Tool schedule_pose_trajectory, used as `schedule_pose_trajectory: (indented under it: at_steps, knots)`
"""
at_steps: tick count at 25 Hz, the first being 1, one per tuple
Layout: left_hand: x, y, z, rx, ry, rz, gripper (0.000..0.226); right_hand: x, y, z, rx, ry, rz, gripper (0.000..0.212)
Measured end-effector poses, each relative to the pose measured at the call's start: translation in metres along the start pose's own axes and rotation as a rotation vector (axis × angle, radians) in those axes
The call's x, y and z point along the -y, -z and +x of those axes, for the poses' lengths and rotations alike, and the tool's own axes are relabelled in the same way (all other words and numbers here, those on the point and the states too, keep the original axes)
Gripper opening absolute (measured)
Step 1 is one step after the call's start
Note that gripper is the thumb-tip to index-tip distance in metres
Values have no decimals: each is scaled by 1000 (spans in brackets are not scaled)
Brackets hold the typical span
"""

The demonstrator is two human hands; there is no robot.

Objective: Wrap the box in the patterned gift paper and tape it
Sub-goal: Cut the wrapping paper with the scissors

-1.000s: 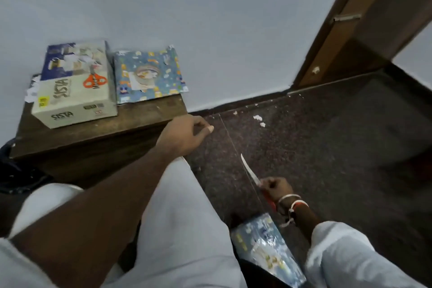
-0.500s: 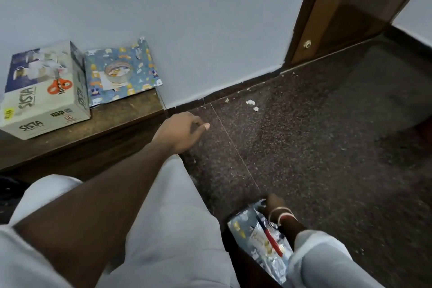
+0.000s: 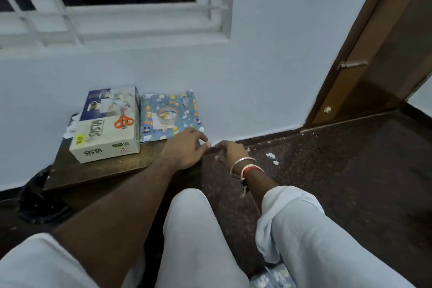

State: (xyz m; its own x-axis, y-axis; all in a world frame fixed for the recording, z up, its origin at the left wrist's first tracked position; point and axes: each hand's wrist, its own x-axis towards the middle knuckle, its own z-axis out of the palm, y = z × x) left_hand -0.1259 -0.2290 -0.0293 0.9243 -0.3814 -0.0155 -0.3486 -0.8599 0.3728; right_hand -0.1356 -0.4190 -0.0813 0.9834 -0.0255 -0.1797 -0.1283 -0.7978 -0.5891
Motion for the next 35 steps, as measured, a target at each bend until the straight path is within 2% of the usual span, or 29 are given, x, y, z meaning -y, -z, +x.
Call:
schedule_pose_trajectory:
  at_steps: [5,10,13,16,18,20,23,27,31,33,35]
  knots:
    - [57,46,-3,-120,78,20,34,92,11,34,-47,150,-37,38]
    - [133,72,-15,-152,212,-9,42,159,-19,69,-23,221,-73,41]
    - [169,78,-18,-186,287,11,43,171,-42,90,-11,196,-89,44]
    - [209,83,-14,-276,447,13,46,173,-67,119,-26,143,-145,48]
    - [235,85,-12,-326,572,-75,57,170,-81,137,-38,69,-193,54]
    - [254,85,-9,-289,658,-206,77,166,-93,151,-30,-10,-205,56]
    - [267,73,-8,-217,634,-283,99,159,-103,165,-33,-33,-229,40]
    - [265,57,-13,-266,659,-213,105,151,-101,159,-173,-26,-181,31]
    - [250,60,-16,-236,674,-190,99,159,-94,144,-340,80,20,25]
    - [245,64,-16,-230,703,-184,93,180,-91,138,-398,235,117,23]
    - [241,67,-15,-226,722,-181,92,205,-92,133,-369,406,116,20]
